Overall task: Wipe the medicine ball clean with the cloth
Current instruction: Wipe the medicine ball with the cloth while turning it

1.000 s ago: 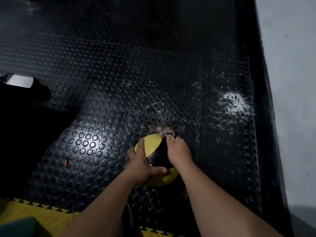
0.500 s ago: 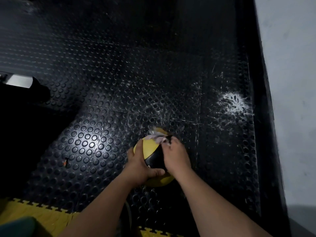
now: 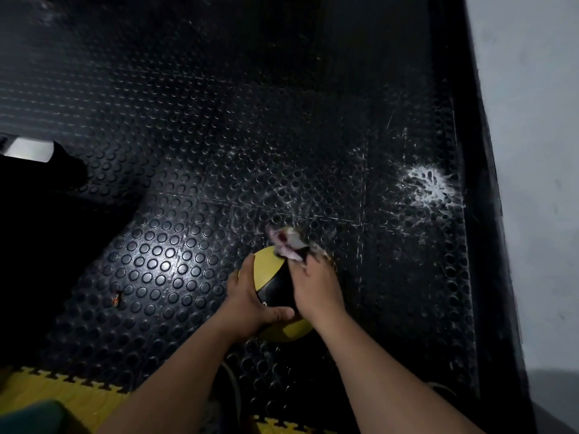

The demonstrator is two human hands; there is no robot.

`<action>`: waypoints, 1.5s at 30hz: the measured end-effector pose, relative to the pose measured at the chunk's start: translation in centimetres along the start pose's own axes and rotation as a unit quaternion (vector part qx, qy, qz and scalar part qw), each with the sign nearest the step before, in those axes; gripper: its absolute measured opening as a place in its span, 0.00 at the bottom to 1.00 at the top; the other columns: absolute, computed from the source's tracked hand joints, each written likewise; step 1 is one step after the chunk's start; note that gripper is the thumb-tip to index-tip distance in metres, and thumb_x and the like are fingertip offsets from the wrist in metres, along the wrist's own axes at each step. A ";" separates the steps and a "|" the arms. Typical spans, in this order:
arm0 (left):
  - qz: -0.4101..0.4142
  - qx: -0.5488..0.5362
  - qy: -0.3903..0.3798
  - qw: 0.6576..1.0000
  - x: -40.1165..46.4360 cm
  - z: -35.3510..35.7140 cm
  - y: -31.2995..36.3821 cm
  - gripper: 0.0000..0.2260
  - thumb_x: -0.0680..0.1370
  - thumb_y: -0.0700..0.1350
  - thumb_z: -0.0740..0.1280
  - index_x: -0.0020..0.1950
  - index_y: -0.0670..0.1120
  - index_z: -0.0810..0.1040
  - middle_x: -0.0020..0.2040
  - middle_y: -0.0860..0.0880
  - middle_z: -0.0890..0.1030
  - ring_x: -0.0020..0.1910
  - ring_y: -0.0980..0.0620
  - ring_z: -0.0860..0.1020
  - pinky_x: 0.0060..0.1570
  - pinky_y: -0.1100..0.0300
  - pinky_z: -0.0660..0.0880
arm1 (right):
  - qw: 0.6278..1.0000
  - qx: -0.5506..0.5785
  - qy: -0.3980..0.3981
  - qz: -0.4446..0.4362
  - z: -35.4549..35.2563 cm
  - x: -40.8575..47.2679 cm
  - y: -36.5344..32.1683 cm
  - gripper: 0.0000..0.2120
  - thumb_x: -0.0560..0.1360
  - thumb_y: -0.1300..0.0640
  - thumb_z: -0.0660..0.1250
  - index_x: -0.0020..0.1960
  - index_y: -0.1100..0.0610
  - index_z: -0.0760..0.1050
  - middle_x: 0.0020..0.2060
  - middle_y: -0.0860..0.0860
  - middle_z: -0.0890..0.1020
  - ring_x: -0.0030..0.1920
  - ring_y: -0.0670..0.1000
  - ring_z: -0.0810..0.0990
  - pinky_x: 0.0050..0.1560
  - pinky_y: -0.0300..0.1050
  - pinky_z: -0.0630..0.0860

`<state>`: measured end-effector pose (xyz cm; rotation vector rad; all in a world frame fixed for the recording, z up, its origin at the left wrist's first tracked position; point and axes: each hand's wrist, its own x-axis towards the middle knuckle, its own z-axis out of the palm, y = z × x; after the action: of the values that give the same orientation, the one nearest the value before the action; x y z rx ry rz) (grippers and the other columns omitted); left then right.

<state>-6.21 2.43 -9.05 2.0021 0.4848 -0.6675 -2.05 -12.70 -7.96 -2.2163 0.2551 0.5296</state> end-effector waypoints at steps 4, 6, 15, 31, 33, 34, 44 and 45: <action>-0.001 0.013 -0.001 1.000 -0.1 0.5 0.2 0.63 0.62 0.55 0.84 0.82 0.60 0.43 0.81 0.47 0.46 0.79 0.42 0.54 0.73 0.46 0.63 | 0.991 0.038 -0.014 0.125 -1.5 1.7 0.4 0.26 0.84 0.40 0.52 0.64 0.59 0.77 0.59 0.58 0.80 0.56 0.59 0.79 0.49 0.50 0.73; 0.001 -0.004 0.001 1.000 0.0 0.2 0.0 0.62 0.62 0.53 0.85 0.82 0.59 0.44 0.80 0.46 0.49 0.78 0.42 0.57 0.71 0.47 0.66 | 0.999 -0.014 -0.021 0.037 -0.7 0.7 -0.7 0.25 0.83 0.38 0.52 0.58 0.55 0.79 0.56 0.53 0.80 0.53 0.55 0.78 0.47 0.50 0.74; 0.004 0.002 0.000 1.000 0.0 0.2 -0.1 0.63 0.61 0.55 0.85 0.82 0.59 0.42 0.81 0.47 0.47 0.79 0.43 0.55 0.73 0.48 0.63 | 0.997 -0.056 -0.042 0.037 -0.7 2.0 -0.9 0.20 0.84 0.41 0.54 0.53 0.53 0.77 0.51 0.51 0.79 0.46 0.51 0.77 0.42 0.47 0.71; 0.016 0.003 0.010 1.000 0.2 0.3 -0.8 0.63 0.60 0.55 0.85 0.82 0.59 0.46 0.78 0.46 0.53 0.77 0.43 0.57 0.73 0.46 0.64 | 0.994 -0.089 -0.066 0.001 -0.5 3.1 -1.8 0.24 0.84 0.41 0.52 0.66 0.56 0.76 0.66 0.54 0.76 0.61 0.56 0.76 0.59 0.52 0.73; 0.021 0.008 0.006 1.000 0.1 0.4 -0.8 0.63 0.60 0.56 0.85 0.82 0.60 0.45 0.79 0.46 0.51 0.78 0.43 0.57 0.73 0.46 0.63 | 0.995 -0.057 -0.077 0.042 -1.0 3.6 -1.1 0.23 0.85 0.42 0.52 0.65 0.57 0.76 0.65 0.56 0.78 0.58 0.56 0.77 0.59 0.51 0.74; 0.021 0.010 0.001 1.000 0.1 0.5 -0.7 0.63 0.60 0.56 0.85 0.82 0.61 0.45 0.79 0.47 0.50 0.78 0.42 0.56 0.73 0.45 0.63 | 0.993 -0.041 -0.079 0.076 -1.4 4.1 -0.7 0.25 0.85 0.41 0.51 0.66 0.57 0.76 0.64 0.57 0.79 0.57 0.57 0.77 0.56 0.50 0.74; 0.023 -0.001 -0.003 1.000 0.0 0.5 -0.5 0.62 0.61 0.56 0.85 0.82 0.60 0.44 0.79 0.47 0.50 0.78 0.43 0.56 0.73 0.45 0.62 | 0.991 0.038 -0.034 0.124 -1.6 2.9 1.2 0.28 0.85 0.40 0.50 0.63 0.59 0.78 0.59 0.57 0.81 0.56 0.58 0.79 0.58 0.54 0.77; 0.022 -0.007 -0.001 1.000 0.1 0.2 -0.5 0.62 0.61 0.55 0.85 0.82 0.60 0.44 0.79 0.46 0.51 0.78 0.43 0.57 0.72 0.46 0.63 | 0.996 0.015 -0.020 0.087 -1.0 2.1 0.8 0.26 0.85 0.40 0.50 0.62 0.57 0.78 0.58 0.55 0.80 0.54 0.55 0.79 0.56 0.52 0.76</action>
<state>-6.45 2.46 -9.55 1.9927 0.4421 -0.6378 -0.14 -14.05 -8.93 -2.1646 0.4361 0.6600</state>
